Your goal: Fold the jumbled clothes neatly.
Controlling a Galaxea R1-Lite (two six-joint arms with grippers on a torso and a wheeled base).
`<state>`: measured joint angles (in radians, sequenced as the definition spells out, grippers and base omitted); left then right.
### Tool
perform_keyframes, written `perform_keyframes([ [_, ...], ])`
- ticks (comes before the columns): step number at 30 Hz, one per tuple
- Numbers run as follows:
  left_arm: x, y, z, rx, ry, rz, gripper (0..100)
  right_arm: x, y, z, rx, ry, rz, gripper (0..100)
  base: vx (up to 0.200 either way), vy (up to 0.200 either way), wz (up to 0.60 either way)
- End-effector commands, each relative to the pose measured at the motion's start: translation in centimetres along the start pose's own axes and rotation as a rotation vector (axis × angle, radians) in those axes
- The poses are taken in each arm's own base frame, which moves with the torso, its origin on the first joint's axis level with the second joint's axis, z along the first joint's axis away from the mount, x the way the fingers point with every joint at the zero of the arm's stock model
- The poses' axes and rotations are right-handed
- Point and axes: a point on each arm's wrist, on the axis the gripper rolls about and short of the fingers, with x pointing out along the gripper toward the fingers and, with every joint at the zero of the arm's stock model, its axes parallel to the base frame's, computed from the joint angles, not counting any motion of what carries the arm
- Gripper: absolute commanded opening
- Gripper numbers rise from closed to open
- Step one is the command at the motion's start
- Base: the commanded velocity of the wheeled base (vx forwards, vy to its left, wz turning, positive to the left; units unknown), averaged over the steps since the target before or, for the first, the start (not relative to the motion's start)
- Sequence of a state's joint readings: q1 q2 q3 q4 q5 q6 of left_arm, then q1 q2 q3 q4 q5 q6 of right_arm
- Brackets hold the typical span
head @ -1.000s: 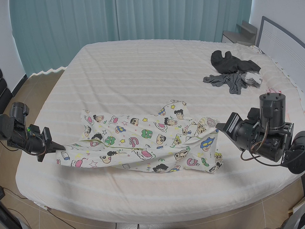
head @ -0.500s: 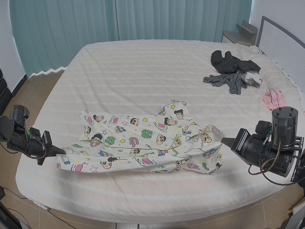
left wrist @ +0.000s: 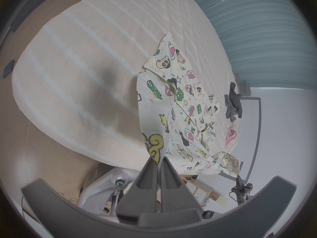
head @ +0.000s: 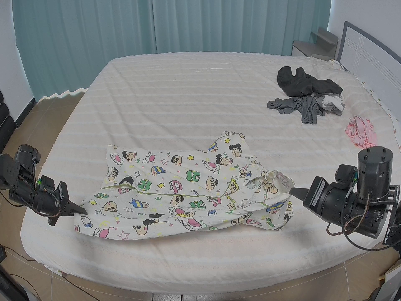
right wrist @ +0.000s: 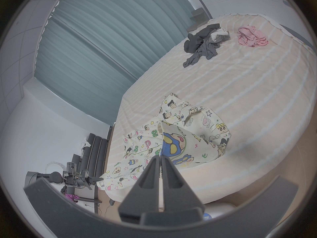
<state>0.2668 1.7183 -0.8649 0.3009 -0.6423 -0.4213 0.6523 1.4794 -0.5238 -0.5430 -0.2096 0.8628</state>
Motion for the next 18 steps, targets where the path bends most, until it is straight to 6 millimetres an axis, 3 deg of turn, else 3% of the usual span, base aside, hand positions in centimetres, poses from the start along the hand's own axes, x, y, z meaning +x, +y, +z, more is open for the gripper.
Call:
perform_keyframes([
  [1, 0.1, 0.0, 0.3, 0.000, -0.003, -0.002, 0, 0.2, 0.2, 0.1, 0.001, -0.003, 0.003, 0, 0.000, 0.000, 0.00],
  [13, 1.9, -0.5, 4.0, -0.009, -0.017, -0.008, 0, 3.7, 0.6, 1.2, 0.002, -0.022, -0.042, 0, 0.000, 0.000, 0.00],
  [18, 3.6, -0.8, 5.7, -0.032, 0.000, -0.006, 0, 5.6, 0.4, 1.4, 0.005, -0.021, -0.070, 0, 0.000, 0.000, 0.00],
])
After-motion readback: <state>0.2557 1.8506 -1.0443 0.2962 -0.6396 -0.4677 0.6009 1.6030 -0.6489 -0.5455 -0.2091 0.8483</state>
